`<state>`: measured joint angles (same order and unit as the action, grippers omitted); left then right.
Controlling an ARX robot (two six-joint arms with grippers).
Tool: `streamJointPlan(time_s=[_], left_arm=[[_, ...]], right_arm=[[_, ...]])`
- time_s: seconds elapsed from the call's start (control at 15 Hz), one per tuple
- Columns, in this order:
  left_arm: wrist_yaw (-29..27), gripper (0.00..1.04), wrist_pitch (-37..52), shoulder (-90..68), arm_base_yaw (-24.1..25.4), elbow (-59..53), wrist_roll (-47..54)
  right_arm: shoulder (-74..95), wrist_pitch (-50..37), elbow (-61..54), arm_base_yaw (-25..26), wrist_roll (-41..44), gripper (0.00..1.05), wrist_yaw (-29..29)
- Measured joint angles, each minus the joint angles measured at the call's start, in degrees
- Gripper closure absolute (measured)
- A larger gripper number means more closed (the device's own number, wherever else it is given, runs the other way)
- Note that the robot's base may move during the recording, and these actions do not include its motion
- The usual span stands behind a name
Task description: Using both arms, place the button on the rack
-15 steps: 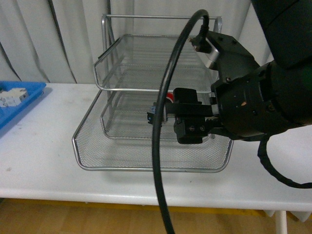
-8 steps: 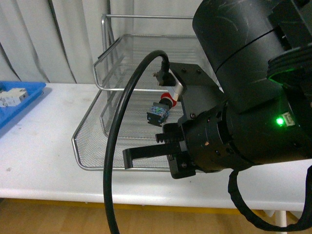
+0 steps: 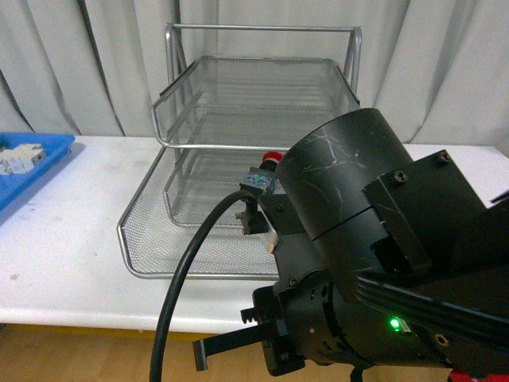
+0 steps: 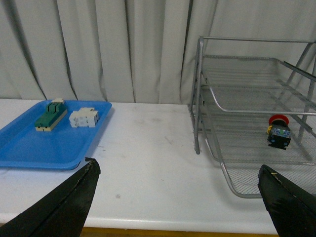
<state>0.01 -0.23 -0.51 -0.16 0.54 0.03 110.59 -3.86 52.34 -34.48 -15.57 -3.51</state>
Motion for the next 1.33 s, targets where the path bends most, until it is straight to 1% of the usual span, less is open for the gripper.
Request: streamJointPlan(time_s=[0.33, 0.67, 0.93, 1.33], left_arm=[[-0.02, 0.07, 0.00, 0.00, 0.00, 0.00, 0.00], [0.00, 0.07, 0.02, 0.00, 0.00, 0.00, 0.00], [0.00, 0.07, 0.02, 0.00, 0.00, 0.00, 0.00], [-0.02, 0.07, 0.02, 0.00, 0.00, 0.00, 0.00]], right_arm=[[3.41, 1.79, 6.12, 2.73, -0.02, 1.03, -0.46], [5.60, 4.22, 9.20, 3.52, 0.15, 1.03, -1.49], [5.62, 1.68, 12.52, 5.70, 1.44, 1.03, -0.07], [9.60, 1.66, 15.37, 8.57, 3.06, 1.03, -1.81]])
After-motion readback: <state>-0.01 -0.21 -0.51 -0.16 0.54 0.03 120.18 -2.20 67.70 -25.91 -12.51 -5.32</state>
